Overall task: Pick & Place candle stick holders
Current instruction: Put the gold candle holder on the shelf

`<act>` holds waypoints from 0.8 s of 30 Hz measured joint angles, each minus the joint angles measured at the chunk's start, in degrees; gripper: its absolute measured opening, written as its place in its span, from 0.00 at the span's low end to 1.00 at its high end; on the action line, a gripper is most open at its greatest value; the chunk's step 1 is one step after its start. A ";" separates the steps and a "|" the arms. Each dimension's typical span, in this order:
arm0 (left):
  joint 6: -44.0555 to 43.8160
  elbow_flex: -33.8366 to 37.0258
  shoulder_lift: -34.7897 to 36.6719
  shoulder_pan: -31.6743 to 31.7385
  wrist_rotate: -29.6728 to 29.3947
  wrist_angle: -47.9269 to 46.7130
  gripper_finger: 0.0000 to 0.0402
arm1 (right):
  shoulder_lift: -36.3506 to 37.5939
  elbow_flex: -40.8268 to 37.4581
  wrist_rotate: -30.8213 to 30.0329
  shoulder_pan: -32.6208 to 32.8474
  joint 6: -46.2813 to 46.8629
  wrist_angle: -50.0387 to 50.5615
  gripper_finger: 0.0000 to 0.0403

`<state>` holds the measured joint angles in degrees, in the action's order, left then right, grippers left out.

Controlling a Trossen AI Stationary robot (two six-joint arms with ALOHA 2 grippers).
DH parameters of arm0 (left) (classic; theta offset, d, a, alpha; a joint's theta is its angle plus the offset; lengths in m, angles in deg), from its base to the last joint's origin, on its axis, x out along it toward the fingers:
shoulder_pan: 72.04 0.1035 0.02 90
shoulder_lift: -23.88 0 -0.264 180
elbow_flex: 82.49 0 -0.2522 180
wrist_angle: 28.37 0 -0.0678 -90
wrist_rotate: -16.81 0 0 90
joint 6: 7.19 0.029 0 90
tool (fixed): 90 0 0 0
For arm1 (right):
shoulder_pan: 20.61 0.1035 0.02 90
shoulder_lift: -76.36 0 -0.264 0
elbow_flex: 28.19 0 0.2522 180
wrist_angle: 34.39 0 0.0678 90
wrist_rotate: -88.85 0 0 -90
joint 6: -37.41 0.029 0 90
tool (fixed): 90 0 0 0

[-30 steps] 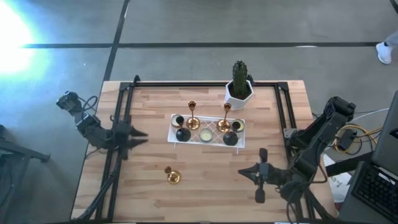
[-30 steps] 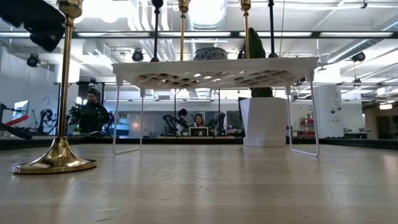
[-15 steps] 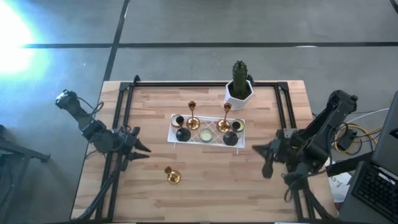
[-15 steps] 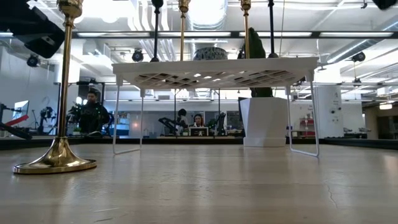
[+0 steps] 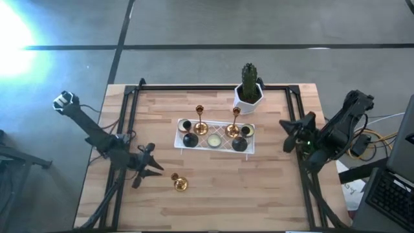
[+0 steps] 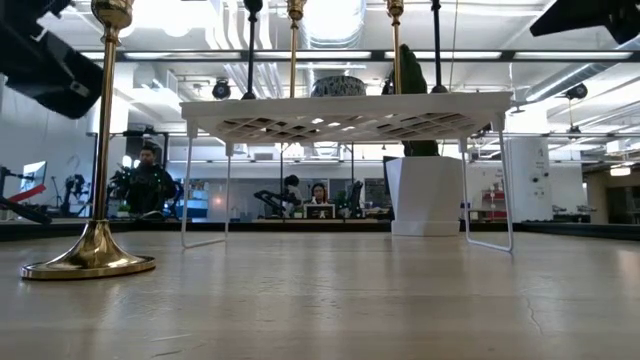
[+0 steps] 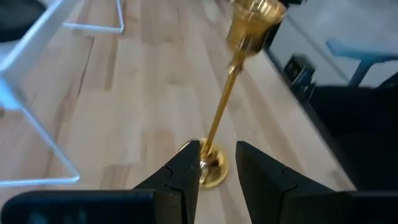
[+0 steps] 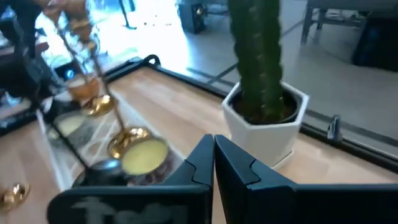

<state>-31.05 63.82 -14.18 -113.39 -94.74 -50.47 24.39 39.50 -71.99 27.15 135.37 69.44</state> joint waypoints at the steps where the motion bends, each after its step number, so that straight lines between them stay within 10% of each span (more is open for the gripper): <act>1: -0.02 0.00 -0.51 0.00 0.10 1.11 0.27 | 1.06 -0.17 -0.32 -0.78 -0.02 -0.01 0.02; 24: 2.07 0.46 -14.43 1.47 1.25 15.74 0.27 | 28.48 -0.37 -13.67 -11.95 -13.14 -0.04 0.02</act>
<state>-28.98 64.29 -28.61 -111.92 -93.50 -34.73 52.87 39.13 -85.66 15.20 122.23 69.40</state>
